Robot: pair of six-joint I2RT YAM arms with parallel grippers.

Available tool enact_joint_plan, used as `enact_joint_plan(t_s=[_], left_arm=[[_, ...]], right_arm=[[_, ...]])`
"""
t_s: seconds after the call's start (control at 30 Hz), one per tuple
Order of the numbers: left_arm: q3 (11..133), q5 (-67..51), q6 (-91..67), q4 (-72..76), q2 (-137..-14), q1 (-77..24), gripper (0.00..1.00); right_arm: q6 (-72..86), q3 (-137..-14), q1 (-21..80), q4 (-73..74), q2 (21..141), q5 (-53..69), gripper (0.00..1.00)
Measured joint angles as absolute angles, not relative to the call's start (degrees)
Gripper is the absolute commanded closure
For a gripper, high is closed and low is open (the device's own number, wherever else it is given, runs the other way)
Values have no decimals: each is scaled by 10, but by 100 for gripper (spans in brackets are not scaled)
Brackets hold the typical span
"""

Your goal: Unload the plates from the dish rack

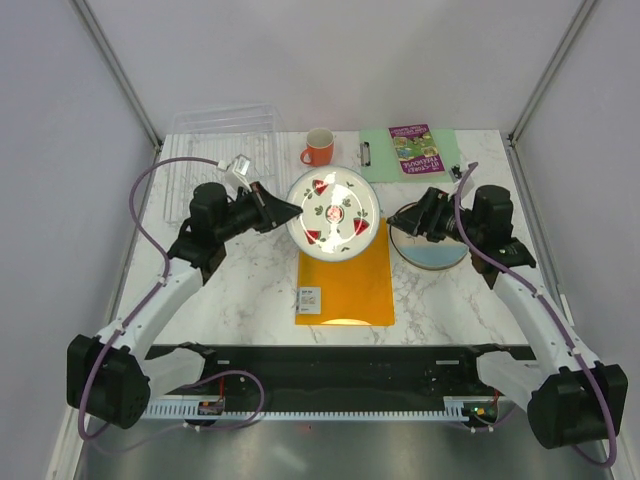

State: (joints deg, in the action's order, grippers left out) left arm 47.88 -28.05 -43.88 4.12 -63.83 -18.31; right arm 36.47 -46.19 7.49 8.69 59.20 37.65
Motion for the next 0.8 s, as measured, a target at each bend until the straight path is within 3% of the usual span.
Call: enact_joint_plan(t_s=[0.8], left_arm=[[463,-211,-456,81,-707,-259,98]], right_arm=[[405,-457,138,17,638,327,25]])
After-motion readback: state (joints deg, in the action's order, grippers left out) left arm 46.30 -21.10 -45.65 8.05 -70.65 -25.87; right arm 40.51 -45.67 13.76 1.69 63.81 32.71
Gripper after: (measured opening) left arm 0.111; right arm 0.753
